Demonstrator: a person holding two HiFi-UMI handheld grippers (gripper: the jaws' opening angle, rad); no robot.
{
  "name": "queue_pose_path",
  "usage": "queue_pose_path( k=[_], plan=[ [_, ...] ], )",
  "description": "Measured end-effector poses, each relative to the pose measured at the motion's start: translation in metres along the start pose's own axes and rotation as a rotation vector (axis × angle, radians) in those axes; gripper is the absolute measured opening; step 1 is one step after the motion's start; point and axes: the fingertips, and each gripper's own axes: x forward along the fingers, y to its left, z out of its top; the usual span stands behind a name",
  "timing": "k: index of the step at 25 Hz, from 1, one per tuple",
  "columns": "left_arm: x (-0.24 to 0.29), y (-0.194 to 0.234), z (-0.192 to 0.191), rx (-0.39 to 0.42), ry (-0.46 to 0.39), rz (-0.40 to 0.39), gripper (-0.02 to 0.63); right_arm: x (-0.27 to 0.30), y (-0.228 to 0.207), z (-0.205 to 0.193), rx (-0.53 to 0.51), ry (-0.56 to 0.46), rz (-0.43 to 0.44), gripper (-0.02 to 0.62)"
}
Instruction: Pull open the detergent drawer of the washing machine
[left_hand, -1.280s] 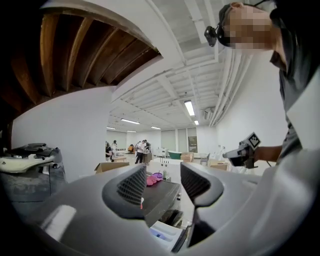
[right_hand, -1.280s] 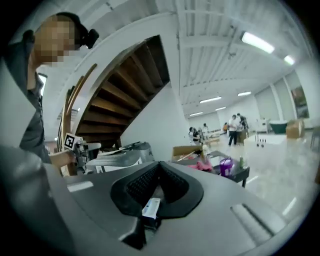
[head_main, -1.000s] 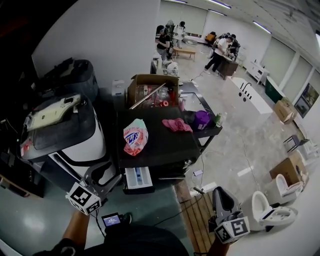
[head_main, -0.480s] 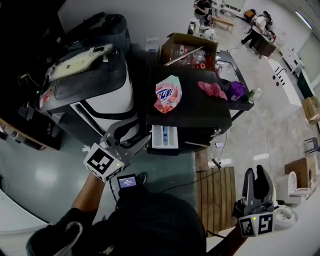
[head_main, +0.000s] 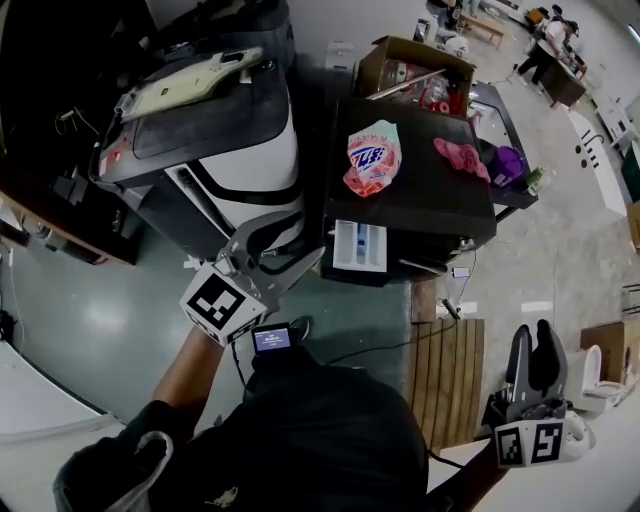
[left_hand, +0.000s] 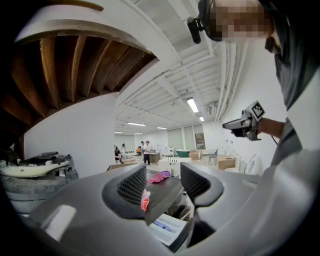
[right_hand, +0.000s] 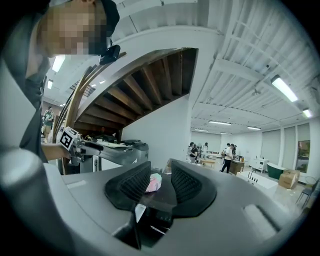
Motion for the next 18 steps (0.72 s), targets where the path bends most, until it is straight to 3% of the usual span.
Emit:
queue_pose_path(
  k=[18],
  plan=[
    [0.005,0.006,0.001,-0.008,-0.021,-0.043,0.265,-0.005,0.007,-0.011,0.027,0.028,-0.044,0.110]
  ],
)
